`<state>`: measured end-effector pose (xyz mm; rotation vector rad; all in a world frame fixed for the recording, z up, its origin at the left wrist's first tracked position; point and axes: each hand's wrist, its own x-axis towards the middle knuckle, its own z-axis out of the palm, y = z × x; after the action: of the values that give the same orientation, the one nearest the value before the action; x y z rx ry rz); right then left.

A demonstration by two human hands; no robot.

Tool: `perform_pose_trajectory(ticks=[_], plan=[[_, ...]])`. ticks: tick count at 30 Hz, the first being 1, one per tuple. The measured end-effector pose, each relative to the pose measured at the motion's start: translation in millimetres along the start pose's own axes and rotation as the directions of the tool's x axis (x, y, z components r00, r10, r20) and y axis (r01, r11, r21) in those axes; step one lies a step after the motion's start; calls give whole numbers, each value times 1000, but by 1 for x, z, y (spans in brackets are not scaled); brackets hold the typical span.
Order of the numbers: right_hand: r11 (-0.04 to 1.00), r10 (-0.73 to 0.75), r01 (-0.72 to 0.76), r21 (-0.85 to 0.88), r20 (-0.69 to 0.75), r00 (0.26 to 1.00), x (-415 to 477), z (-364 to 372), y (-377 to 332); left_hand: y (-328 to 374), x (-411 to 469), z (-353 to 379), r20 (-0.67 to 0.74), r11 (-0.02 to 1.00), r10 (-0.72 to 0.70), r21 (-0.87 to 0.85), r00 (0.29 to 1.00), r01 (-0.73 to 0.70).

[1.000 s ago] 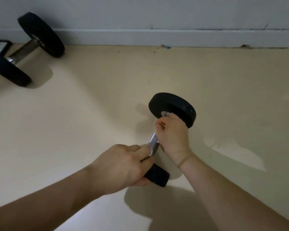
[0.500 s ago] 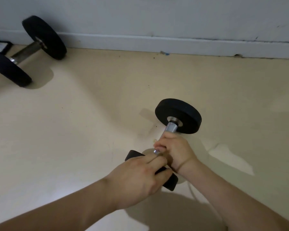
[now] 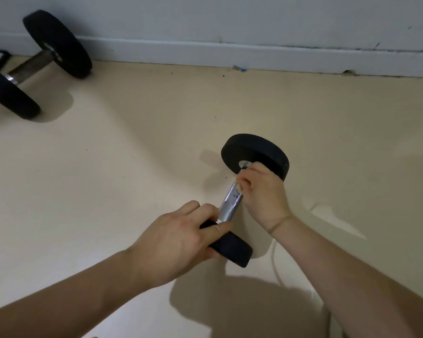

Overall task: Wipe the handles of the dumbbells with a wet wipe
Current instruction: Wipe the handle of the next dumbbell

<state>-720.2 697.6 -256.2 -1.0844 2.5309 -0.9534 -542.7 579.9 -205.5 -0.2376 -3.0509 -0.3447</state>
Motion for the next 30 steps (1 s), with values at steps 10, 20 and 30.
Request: perform_pose_trajectory(ticks=[10, 20, 30], plan=[[998, -67, 67, -19, -1, 998, -8, 4, -8, -1, -11, 4, -45, 992, -112, -69, 993, 109], [981, -180, 188, -39, 157, 971, -32, 3, -12, 20, -4, -1, 0, 999, -47, -17, 999, 47], [971, -203, 221, -94, 163, 965, -28, -12, -5, 33, 6, 4, -25, 997, 67, 40, 997, -66]])
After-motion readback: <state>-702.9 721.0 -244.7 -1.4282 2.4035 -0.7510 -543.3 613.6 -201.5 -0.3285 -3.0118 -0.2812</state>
